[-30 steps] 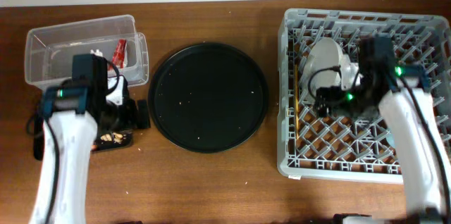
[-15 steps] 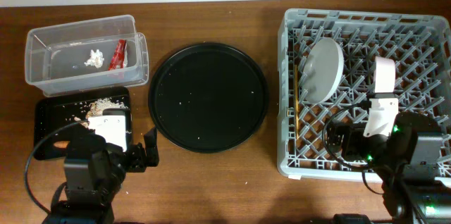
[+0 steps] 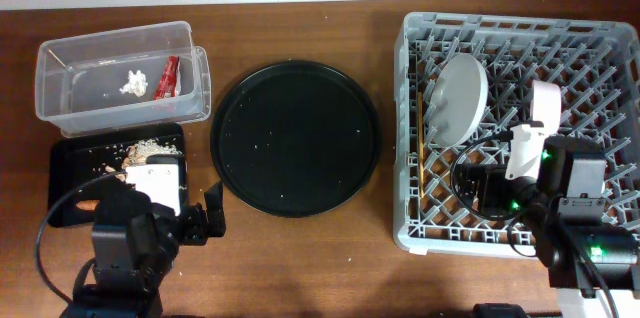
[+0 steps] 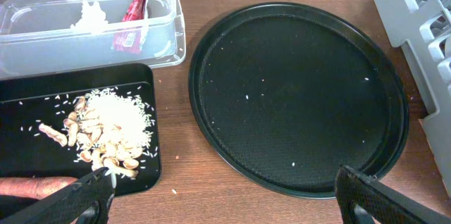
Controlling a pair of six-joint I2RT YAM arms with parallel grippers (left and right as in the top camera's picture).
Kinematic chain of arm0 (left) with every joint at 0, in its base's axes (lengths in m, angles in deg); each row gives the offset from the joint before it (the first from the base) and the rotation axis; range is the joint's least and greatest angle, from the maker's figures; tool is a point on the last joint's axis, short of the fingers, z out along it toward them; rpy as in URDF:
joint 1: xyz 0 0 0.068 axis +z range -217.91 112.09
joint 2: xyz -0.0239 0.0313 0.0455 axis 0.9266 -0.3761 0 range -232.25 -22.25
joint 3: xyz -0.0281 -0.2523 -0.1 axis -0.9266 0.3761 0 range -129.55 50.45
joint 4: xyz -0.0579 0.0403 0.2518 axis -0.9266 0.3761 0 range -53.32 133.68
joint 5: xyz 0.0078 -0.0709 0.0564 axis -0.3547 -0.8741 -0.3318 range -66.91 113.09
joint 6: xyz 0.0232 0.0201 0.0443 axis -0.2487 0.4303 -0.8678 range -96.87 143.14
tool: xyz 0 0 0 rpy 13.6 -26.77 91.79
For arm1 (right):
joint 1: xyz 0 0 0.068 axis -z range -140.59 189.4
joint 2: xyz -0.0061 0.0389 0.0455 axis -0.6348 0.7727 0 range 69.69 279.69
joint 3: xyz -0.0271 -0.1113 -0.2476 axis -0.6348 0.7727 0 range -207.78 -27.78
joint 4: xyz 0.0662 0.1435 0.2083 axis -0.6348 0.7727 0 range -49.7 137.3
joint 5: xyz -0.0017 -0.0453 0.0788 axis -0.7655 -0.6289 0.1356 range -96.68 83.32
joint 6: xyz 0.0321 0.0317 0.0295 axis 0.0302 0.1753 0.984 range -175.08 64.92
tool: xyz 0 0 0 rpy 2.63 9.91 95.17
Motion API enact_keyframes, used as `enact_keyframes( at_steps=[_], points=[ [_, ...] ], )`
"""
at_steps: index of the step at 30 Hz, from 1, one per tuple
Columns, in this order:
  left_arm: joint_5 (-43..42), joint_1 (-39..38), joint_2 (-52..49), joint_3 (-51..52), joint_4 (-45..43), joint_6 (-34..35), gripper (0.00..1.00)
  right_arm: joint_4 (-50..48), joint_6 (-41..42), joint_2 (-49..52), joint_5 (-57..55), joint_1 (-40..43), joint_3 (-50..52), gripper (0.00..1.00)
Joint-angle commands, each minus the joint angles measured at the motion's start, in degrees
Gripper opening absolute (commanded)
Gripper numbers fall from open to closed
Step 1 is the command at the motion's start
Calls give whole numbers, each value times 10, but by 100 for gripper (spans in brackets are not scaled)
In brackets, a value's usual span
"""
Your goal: Sort waste into correct bins and load items into the dishwasher rack
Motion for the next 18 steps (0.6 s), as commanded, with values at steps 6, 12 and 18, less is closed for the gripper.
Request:
enact_keyframes(
  at_steps=[6,12,18],
  points=[
    [6,-3,3,4,0,2,99,0,5,-104,-5,-3,3,98],
    [6,-3,3,4,0,2,99,-32,4,-217,-18,-3,62,98],
    [6,-3,3,4,0,2,99,-336,5,-370,-19,-35,307,98]
  ],
)
